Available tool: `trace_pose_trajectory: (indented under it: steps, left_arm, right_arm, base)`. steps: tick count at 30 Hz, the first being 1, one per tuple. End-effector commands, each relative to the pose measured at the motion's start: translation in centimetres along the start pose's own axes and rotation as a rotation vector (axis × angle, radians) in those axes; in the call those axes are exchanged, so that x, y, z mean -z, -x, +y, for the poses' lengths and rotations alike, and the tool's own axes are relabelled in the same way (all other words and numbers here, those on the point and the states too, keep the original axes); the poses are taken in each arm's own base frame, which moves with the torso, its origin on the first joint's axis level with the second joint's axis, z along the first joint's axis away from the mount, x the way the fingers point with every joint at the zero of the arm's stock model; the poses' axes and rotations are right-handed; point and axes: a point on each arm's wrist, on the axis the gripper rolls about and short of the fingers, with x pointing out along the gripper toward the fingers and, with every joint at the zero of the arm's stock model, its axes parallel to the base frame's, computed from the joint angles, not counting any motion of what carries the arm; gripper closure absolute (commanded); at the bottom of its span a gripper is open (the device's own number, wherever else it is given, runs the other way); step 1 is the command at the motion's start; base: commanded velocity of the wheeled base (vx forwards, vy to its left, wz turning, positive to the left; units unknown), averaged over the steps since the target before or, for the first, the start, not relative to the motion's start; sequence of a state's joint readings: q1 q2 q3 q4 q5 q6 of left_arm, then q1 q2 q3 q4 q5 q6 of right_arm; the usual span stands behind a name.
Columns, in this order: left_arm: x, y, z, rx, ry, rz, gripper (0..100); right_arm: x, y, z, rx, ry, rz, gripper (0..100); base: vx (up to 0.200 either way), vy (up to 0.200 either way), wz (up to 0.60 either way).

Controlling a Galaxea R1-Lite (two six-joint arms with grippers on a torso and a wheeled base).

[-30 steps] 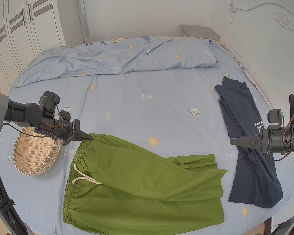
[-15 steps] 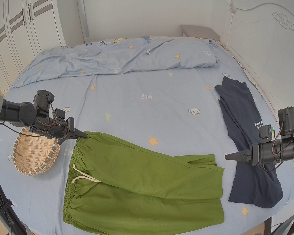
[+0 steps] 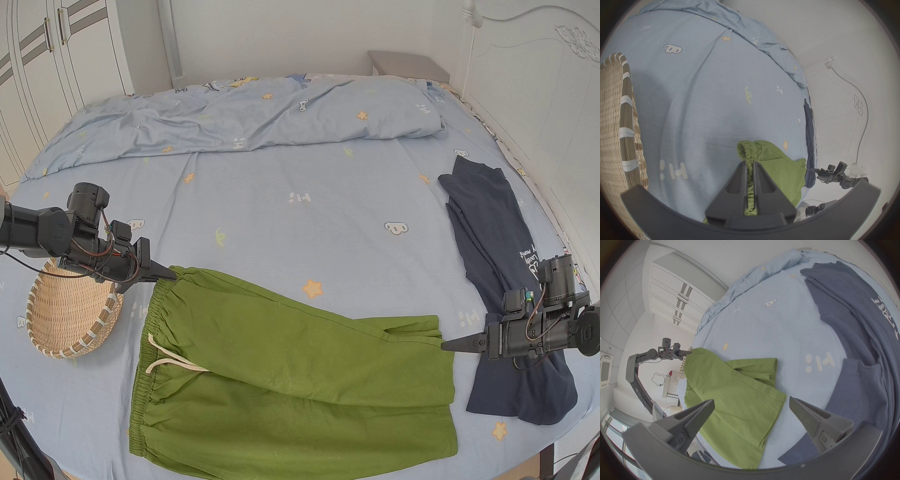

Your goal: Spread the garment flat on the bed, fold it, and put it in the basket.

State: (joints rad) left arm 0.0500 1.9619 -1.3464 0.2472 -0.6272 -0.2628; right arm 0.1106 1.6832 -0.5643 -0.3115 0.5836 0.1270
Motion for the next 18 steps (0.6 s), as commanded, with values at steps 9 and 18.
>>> trace_pose_trajectory:
  steps: [9,18]
  left_arm:
    - [0.0,0.0,0.0,0.001,0.0,0.0,100]
    - [0.1,0.1,-0.2,0.003,-0.001,0.001,100]
  right_arm:
    - [0.8,-2.5,-1.9,0.006,-0.04,0.051,0]
    - [0.6,-4.0,-2.7,-0.003,-0.026,0.028,0]
  base:
    - [0.0,0.0,0.0]
    - [0.0,0.0,0.0]
